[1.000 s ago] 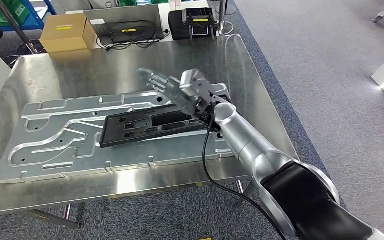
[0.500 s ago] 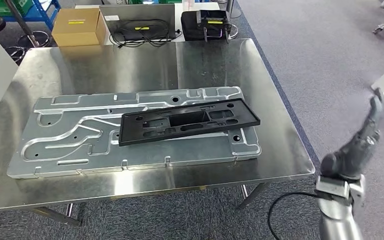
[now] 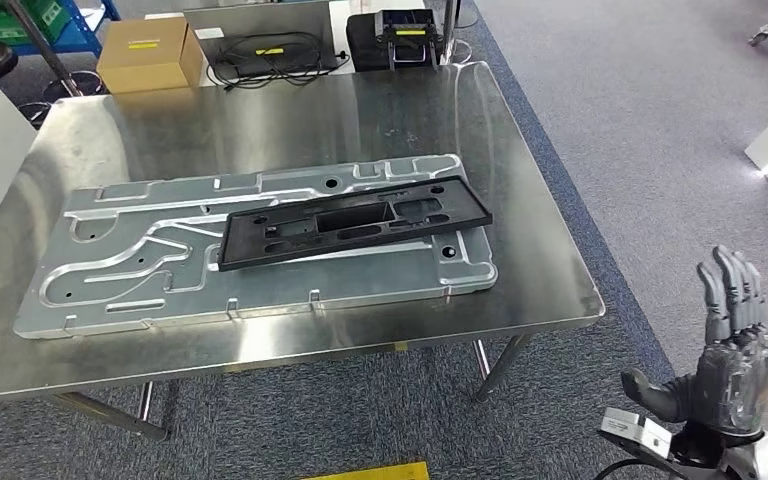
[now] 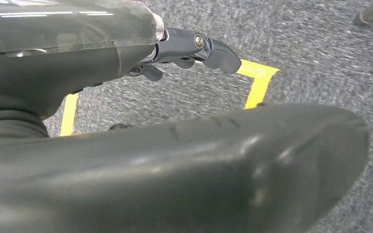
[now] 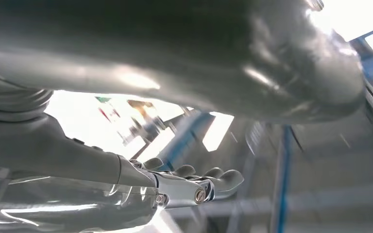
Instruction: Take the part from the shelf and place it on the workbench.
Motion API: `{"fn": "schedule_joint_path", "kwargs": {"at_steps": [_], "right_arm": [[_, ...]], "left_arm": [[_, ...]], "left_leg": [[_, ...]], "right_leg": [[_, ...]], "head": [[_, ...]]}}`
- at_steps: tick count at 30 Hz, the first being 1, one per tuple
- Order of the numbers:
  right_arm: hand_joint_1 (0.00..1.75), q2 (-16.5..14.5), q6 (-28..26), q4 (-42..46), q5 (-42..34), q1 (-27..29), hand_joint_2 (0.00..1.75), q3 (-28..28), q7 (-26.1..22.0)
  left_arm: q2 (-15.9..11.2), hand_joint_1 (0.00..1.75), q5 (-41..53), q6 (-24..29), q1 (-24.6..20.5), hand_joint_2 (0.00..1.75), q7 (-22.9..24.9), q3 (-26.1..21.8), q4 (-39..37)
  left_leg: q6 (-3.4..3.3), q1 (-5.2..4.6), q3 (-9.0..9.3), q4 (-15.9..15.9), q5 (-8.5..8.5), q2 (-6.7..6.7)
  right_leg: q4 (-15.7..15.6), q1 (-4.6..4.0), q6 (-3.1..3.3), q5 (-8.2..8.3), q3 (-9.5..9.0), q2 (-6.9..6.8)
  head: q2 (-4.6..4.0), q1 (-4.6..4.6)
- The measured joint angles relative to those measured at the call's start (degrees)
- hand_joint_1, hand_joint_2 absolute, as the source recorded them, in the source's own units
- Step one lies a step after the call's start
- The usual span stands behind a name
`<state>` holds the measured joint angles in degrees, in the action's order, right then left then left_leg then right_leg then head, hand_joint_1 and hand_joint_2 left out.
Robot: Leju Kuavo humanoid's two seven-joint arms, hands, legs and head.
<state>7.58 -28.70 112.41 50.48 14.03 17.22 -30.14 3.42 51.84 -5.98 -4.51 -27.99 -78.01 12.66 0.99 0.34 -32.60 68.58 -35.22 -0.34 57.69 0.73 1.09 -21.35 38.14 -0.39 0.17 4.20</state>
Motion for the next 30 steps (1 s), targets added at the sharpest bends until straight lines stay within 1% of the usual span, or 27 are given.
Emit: {"fn": "schedule_joint_path", "kwargs": {"at_steps": [1, 2, 3, 4, 6, 7, 8, 9, 11, 12, 13, 14, 15, 16, 17, 18, 19, 20, 22, 23, 24, 25, 26, 27, 28, 29, 30], "right_arm": [[0.00, -0.64, 1.79, -1.59, 0.74, 0.33, 0.00, 0.79, 0.90], [0.00, -1.45, 3.83, -3.67, 1.42, 0.54, 0.00, 1.92, 1.50], [0.00, -2.43, 5.82, -6.49, 2.21, 0.45, 0.00, 3.42, 1.75], [0.00, -3.47, 7.55, -9.96, 3.09, 0.14, 0.00, 5.21, 1.74], [0.00, -5.24, 9.55, -18.90, 5.39, -1.22, 0.00, 9.71, 1.01], [0.00, -5.71, 9.74, -24.59, 6.95, -2.35, 0.00, 12.44, 0.50], [0.00, -5.91, 9.38, -31.08, 8.68, -3.68, 0.00, 15.59, 0.07], [0.00, -5.84, 8.50, -38.10, 10.33, -5.10, 0.00, 18.97, -0.20], [0.00, -5.40, 6.86, -52.08, 12.71, -7.61, 0.00, 25.67, 0.87], [0.00, -5.21, 6.58, -58.14, 13.32, -8.49, 0.00, 28.53, 1.95], [0.00, -5.10, 6.71, -63.23, 13.70, -9.15, 0.00, 30.89, 3.11], [0.00, -5.07, 7.04, -67.49, 13.86, -9.65, 0.00, 32.80, 4.06], [0.00, -5.03, 7.85, -71.29, 13.58, -10.19, 0.00, 34.47, 4.98], [0.00, -4.98, 9.28, -74.50, 12.85, -10.89, 0.00, 35.94, 6.23], [0.00, -4.94, 11.53, -77.51, 11.73, -11.74, 0.00, 37.55, 8.37], [0.00, -4.91, 14.21, -80.13, 10.58, -12.69, 0.00, 39.21, 11.23], [0.00, -5.00, 16.89, -82.60, 9.75, -13.49, 0.00, 41.00, 14.91], [0.00, -5.18, 19.22, -85.03, 9.25, -14.06, 0.00, 42.79, 19.05], [0.00, -5.97, 22.44, -89.31, 9.11, -14.69, 0.00, 45.56, 26.39], [0.00, -6.47, 23.59, -91.01, 9.26, -14.93, 0.00, 46.48, 29.29], [0.00, -7.04, 24.48, -92.36, 9.55, -15.16, 0.00, 47.09, 31.38], [0.00, -7.61, 25.12, -93.53, 9.86, -15.39, 0.00, 47.52, 32.98], [0.00, -8.13, 25.46, -94.50, 10.09, -15.55, 0.00, 47.84, 34.01], [0.00, -8.57, 25.62, -95.34, 10.25, -15.68, 0.00, 48.12, 34.57], [0.00, -8.91, 25.68, -96.02, 10.32, -15.80, 0.00, 48.39, 34.84], [0.00, -9.13, 25.76, -96.58, 10.38, -15.94, 0.00, 48.63, 35.01], [0.00, -9.28, 26.08, -97.01, 10.44, -16.07, 0.00, 48.84, 35.13]], "left_arm": [[0.00, 0.00, 0.09, -0.01, -0.06, 0.00, 0.01, 0.00, 0.00], [0.01, 0.00, 0.15, -0.01, -0.14, 0.00, 0.06, 0.01, 0.00], [0.04, 0.00, 0.20, 0.00, -0.19, 0.00, 0.13, 0.01, 0.00], [0.09, 0.00, 0.26, 0.02, -0.19, 0.00, 0.20, 0.02, 0.00], [0.20, 0.00, 0.52, 0.10, 0.05, 0.00, 0.38, 0.02, 0.00], [0.28, 0.00, 0.70, 0.14, 0.15, 0.00, 0.50, 0.02, 0.00], [0.36, 0.00, 0.96, 0.16, 0.18, 0.00, 0.61, 0.03, 0.00], [0.44, 0.00, 1.22, 0.16, 0.19, 0.00, 0.72, 0.04, 0.00], [0.52, 0.00, 1.77, 0.13, 0.29, 0.00, 0.94, 0.07, 0.00], [0.55, 0.00, 1.97, 0.11, 0.40, 0.00, 1.03, 0.09, 0.00], [0.57, 0.00, 2.13, 0.09, 0.51, 0.00, 1.10, 0.11, 0.00], [0.57, 0.00, 2.24, 0.08, 0.59, 0.00, 1.14, 0.13, 0.00], [0.58, 0.00, 2.37, 0.07, 0.63, 0.00, 1.21, 0.15, 0.00], [0.58, 0.00, 2.54, 0.07, 0.59, 0.00, 1.34, 0.16, 0.00], [0.58, 0.00, 2.80, 0.04, 0.53, 0.00, 1.57, 0.21, 0.00], [0.60, 0.00, 3.09, 0.01, 0.45, 0.00, 1.87, 0.28, 0.00], [0.61, 0.00, 3.47, -0.05, 0.35, 0.00, 2.26, 0.40, 0.00], [0.63, 0.00, 3.92, -0.17, 0.30, 0.00, 2.69, 0.58, -0.01], [0.67, 0.00, 4.96, -0.37, 0.37, 0.00, 3.63, 1.08, -0.02], [0.70, 0.00, 5.53, -0.43, 0.51, 0.00, 4.14, 1.38, -0.04], [0.76, 0.00, 6.07, -0.45, 0.67, 0.00, 4.60, 1.67, -0.07], [0.85, 0.00, 6.50, -0.46, 0.78, 0.00, 4.97, 1.97, -0.10], [0.98, 0.00, 6.80, -0.46, 0.83, 0.00, 5.21, 2.26, -0.15], [1.12, 0.00, 6.97, -0.46, 0.85, 0.00, 5.33, 2.53, -0.19], [1.24, 0.00, 7.04, -0.46, 0.84, 0.00, 5.40, 2.76, -0.22], [1.33, 0.00, 7.10, -0.46, 0.84, 0.00, 5.48, 2.94, -0.25], [1.38, 0.00, 7.16, -0.49, 0.83, 0.00, 5.61, 3.05, -0.26]], "left_leg": [[-0.17, -0.01, 3.45, -4.82, 1.03, -0.01], [-0.46, -0.15, 6.09, -8.87, 1.98, -0.04], [-0.84, -0.29, 7.79, -11.66, 2.67, -0.09], [-1.28, -0.48, 8.41, -12.94, 3.02, -0.14], [-2.18, -0.77, 7.84, -12.89, 4.12, -0.13], [-2.58, -0.76, 7.48, -13.01, 4.85, 0.03], [-3.03, -0.69, 6.92, -13.17, 5.68, 0.18], [-3.39, -0.58, 6.16, -13.35, 6.57, 0.31], [-3.84, -0.61, 4.43, -13.34, 8.02, 0.40], [-3.84, -0.67, 3.56, -13.25, 8.64, 0.38], [-3.78, -0.72, 2.67, -13.09, 9.21, 0.39], [-3.64, -0.74, 1.77, -12.85, 9.73, 0.41], [-3.46, -0.75, 0.83, -12.53, 10.20, 0.49], [-3.25, -0.75, 0.00, -12.14, 10.60, 0.63], [-3.02, -0.80, -0.69, -11.74, 10.91, 0.78], [-2.74, -0.84, -1.17, -11.40, 11.20, 0.94], [-2.43, -0.85, -1.44, -11.17, 11.51, 1.04], [-2.06, -0.83, -1.60, -11.10, 11.86, 1.08], [-1.28, -0.69, -1.89, -10.88, 12.15, 1.04], [-0.91, -0.59, -2.30, -10.12, 11.08, 0.96], [-0.57, -0.51, -3.00, -8.42, 9.01, 0.88], [-0.26, -0.37, -3.94, -5.59, 6.03, 0.82], [-0.01, -0.31, -4.94, -1.92, 3.05, 0.81], [0.19, -0.25, -5.65, 1.76, 0.96, 0.81], [0.31, -0.22, -5.77, 4.52, 0.24, 0.81], [0.35, -0.20, -5.04, 5.63, 0.96, 0.81], [0.31, -0.19, -3.32, 4.66, 2.67, 0.81]], "right_leg": [[0.12, 0.00, -0.21, 0.56, 0.50, -0.01], [0.13, -0.08, -0.50, 1.11, 0.85, -0.02], [0.08, -0.16, -0.85, 1.67, 1.04, -0.04], [-0.04, -0.17, -1.24, 2.24, 1.08, -0.06], [-0.68, 0.00, -2.05, 3.43, 0.92, -0.04], [-0.79, 0.17, -2.39, 3.43, 1.06, 0.04], [-0.12, 0.27, -2.70, 2.14, 1.41, 0.12], [1.80, 0.37, -2.97, -0.38, 2.05, 0.21], [9.05, 0.50, -3.42, -7.28, 3.72, 0.28], [12.95, 0.53, -3.60, -9.41, 4.27, 0.29], [15.74, 0.53, -3.69, -10.07, 4.26, 0.29], [16.72, 0.53, -3.68, -9.42, 3.36, 0.29], [15.53, 0.54, -3.60, -8.10, 1.32, 0.29], [12.25, 0.54, -3.42, -7.08, -1.81, 0.30], [7.78, 0.41, -3.19, -6.96, -5.48, 0.33], [3.45, 0.27, -2.82, -7.55, -8.66, 0.37], [0.38, 0.06, -2.43, -8.39, -10.77, 0.38], [-1.21, -0.20, -2.02, -8.96, -11.69, 0.38], [-1.73, -0.25, -1.03, -8.39, -11.31, 0.16], [-1.81, -0.20, -0.45, -7.81, -10.81, 0.02], [-1.92, -0.11, 0.07, -7.14, -10.14, -0.09], [-1.93, -0.13, 0.45, -6.47, -9.33, -0.20], [-1.89, -0.20, 0.67, -5.81, -8.43, -0.20], [-1.82, -0.28, 0.72, -5.12, -7.49, -0.22], [-1.69, -0.34, 0.70, -4.42, -6.49, -0.25], [-1.50, -0.38, 0.64, -3.77, -5.47, -0.28], [-1.22, -0.41, 0.55, -3.18, -4.47, -0.29]], "head": [[0.00, 0.01], [0.00, -0.01], [0.00, -0.01], [0.00, -0.02], [0.00, -0.02], [0.00, -0.02], [0.00, -0.03], [0.00, -0.05], [0.00, -0.08], [0.00, -0.08], [0.00, -0.08], [0.00, -0.08], [0.00, -0.09], [0.00, -0.08], [0.00, -0.08], [0.00, -0.07], [0.00, -0.05], [0.00, -0.05], [0.00, -0.04], [0.00, -0.04], [0.00, -0.04], [0.00, -0.04], [0.00, -0.04], [0.00, -0.03], [0.00, -0.03], [0.00, -0.03], [0.00, -0.02]]}}
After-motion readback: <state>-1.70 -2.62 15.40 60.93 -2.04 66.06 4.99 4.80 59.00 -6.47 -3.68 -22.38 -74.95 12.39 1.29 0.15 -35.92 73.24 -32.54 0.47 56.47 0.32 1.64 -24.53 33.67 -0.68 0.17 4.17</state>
